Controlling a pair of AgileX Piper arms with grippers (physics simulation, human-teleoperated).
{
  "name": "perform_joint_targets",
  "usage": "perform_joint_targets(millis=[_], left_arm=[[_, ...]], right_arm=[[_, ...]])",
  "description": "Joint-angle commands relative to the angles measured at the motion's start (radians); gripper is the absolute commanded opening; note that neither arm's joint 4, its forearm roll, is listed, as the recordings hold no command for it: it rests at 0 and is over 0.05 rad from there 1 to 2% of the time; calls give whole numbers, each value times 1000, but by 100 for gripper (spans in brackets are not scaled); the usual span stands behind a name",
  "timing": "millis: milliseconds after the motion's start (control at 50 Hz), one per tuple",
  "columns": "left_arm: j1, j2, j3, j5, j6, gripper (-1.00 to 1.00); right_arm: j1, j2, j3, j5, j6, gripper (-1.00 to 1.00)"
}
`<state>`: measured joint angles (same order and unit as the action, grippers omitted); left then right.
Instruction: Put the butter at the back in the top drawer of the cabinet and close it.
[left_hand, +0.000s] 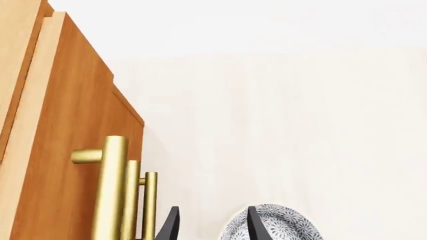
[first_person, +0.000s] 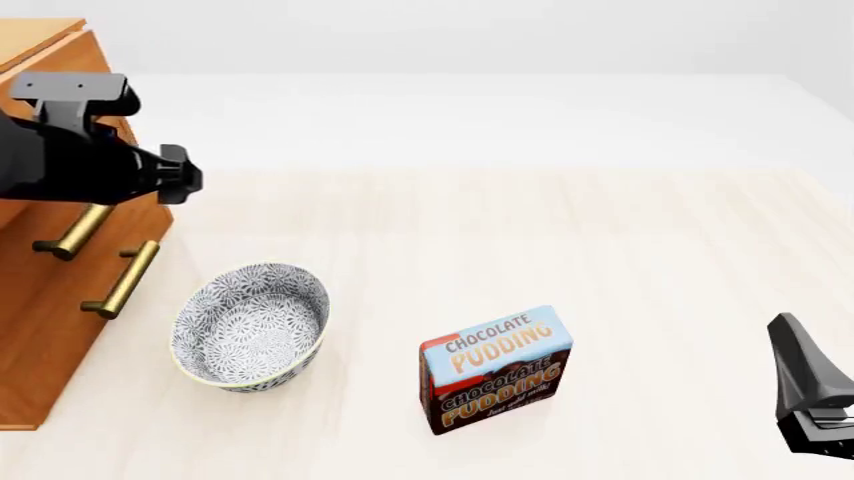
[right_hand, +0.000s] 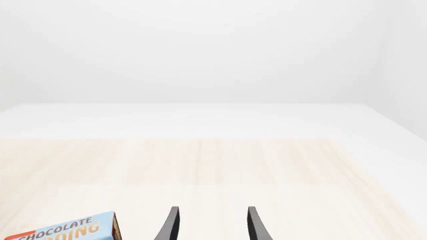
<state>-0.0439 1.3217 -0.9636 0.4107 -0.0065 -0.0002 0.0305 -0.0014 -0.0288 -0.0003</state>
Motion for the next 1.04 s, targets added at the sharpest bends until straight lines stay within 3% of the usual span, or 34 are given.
perform_joint_targets(millis=[20,840,940,1040], left_arm=[[31,-1,0,-1,14,100],[129,-40,-2,35,73,100],[81,-98,12,43,67,100],[-23,-191,41,60,53,100]], right_arm=[[0,0,0,0,0,100],[0,0,0,0,0,100],[0,0,0,0,0,100],[0,0,0,0,0,100]])
